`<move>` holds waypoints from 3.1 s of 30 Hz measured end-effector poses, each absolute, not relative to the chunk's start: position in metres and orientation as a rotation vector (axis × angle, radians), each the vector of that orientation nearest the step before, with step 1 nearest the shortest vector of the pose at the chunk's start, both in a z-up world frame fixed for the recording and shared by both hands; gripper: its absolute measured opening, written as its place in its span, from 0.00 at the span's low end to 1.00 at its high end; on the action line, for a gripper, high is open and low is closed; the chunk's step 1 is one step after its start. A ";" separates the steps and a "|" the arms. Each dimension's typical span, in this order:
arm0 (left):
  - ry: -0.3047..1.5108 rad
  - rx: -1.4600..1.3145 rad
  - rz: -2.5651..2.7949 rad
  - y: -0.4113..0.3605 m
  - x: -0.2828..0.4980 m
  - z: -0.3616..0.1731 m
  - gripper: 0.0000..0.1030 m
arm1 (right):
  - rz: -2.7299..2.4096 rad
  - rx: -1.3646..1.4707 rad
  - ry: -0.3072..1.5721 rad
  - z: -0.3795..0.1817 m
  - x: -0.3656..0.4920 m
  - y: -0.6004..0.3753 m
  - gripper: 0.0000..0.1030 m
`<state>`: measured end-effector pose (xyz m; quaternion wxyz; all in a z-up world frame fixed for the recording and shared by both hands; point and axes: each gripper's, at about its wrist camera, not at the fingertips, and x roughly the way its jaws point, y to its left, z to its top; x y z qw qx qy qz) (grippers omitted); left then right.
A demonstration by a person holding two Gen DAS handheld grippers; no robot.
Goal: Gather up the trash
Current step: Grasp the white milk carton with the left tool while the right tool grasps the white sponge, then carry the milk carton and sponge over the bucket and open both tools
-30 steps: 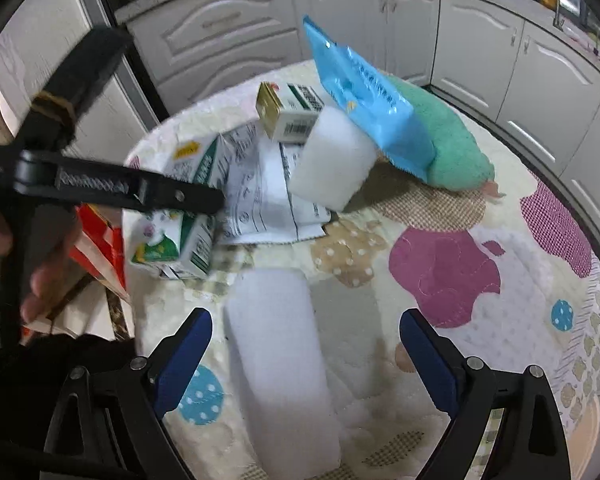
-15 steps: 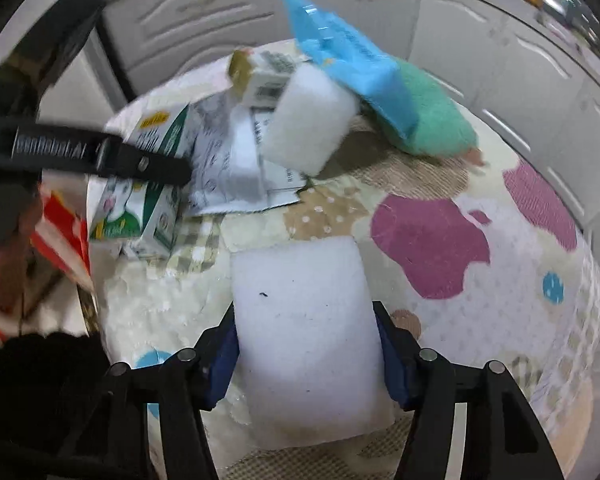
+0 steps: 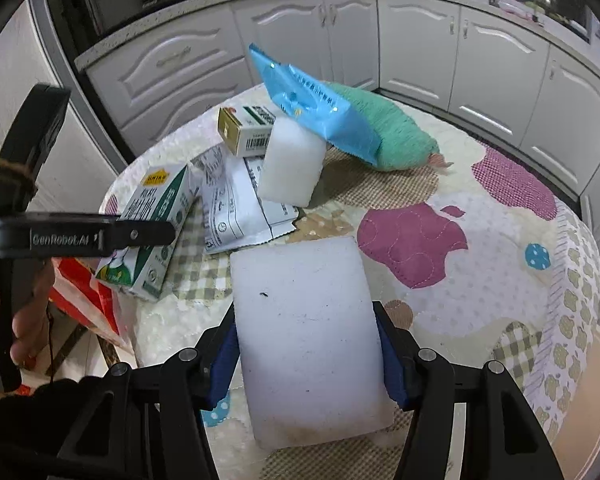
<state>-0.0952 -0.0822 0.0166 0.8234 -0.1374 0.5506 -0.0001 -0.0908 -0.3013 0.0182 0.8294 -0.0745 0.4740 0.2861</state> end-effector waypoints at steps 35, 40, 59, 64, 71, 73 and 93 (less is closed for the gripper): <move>1.026 -0.024 -0.448 -0.230 -0.105 0.075 0.56 | 0.196 0.060 0.943 0.039 -0.131 -0.436 0.57; 1.026 0.008 -0.525 -0.269 -0.097 0.075 0.56 | 0.101 0.107 0.937 0.040 -0.138 -0.479 0.57; 1.018 0.052 -0.705 -0.386 -0.073 0.066 0.56 | -0.151 0.254 0.948 0.027 -0.152 -0.590 0.57; 1.012 0.059 -0.732 -0.405 -0.071 0.064 0.56 | -0.188 0.238 0.954 0.024 -0.153 -0.596 0.57; 1.016 0.064 -0.747 -0.427 -0.066 0.058 0.56 | -0.215 0.239 0.952 0.020 -0.153 -0.604 0.57; 1.021 0.066 -0.749 -0.433 -0.063 0.056 0.56 | -0.218 0.244 0.954 0.019 -0.152 -0.607 0.57; 1.028 0.054 -0.777 -0.451 -0.050 0.042 0.56 | -0.268 0.236 0.962 0.013 -0.149 -0.614 0.58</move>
